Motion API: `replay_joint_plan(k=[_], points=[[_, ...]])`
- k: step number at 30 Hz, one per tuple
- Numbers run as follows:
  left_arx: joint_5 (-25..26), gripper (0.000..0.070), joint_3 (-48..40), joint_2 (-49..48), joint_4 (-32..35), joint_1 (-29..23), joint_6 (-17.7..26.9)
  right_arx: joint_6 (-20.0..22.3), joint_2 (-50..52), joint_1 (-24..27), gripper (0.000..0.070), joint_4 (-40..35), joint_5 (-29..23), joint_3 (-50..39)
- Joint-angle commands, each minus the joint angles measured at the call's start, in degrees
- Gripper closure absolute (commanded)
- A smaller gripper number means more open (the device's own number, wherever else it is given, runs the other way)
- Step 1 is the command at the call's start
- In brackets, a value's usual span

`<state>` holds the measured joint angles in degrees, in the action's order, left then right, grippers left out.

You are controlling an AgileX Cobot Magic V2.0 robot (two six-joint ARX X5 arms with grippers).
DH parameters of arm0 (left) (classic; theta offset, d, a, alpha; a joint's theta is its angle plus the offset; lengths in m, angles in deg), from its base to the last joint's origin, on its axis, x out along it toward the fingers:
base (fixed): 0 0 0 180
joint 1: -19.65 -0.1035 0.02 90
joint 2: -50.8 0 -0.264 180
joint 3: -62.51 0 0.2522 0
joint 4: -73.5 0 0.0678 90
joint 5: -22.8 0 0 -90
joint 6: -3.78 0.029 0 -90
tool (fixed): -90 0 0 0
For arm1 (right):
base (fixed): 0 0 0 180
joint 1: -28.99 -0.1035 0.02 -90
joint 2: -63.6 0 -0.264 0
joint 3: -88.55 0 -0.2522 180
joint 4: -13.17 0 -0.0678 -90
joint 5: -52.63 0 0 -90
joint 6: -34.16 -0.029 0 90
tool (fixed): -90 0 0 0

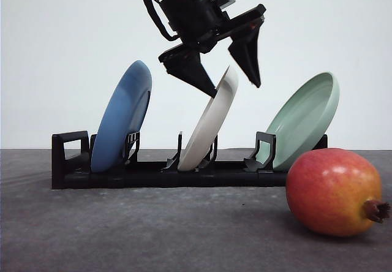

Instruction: Place pomegranate in white plate

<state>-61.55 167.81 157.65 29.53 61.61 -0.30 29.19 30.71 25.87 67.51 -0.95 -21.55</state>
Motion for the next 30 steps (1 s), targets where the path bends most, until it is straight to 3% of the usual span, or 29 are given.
replay_joint_plan(k=[1, 4, 8, 20, 30], points=[[-0.31, 0.0385, 1.42, 1.03, 0.15, 0.76, -0.14, -0.61, -0.39, -0.17, 0.0110, -0.22, 0.20, 0.96], [-0.31, 0.0476, 1.42, 1.03, -0.20, 0.81, -1.16, -0.59, -0.39, -0.17, 0.0110, -0.22, 0.20, 0.96], [-0.28, 0.0699, 1.42, 1.03, -0.20, 0.87, -1.64, -0.61, -0.39, -0.17, 0.0110, -0.21, 0.20, 0.96], [-0.28, 0.0700, 1.46, 0.48, -1.05, 1.22, -3.50, -0.59, -0.39, -0.17, 0.0110, 0.00, 0.20, 0.96], [-0.28, 0.0700, 1.53, -6.46, -1.61, 3.02, -3.50, -0.61, -0.39, -0.17, 0.0110, 0.20, 0.17, 0.96]])
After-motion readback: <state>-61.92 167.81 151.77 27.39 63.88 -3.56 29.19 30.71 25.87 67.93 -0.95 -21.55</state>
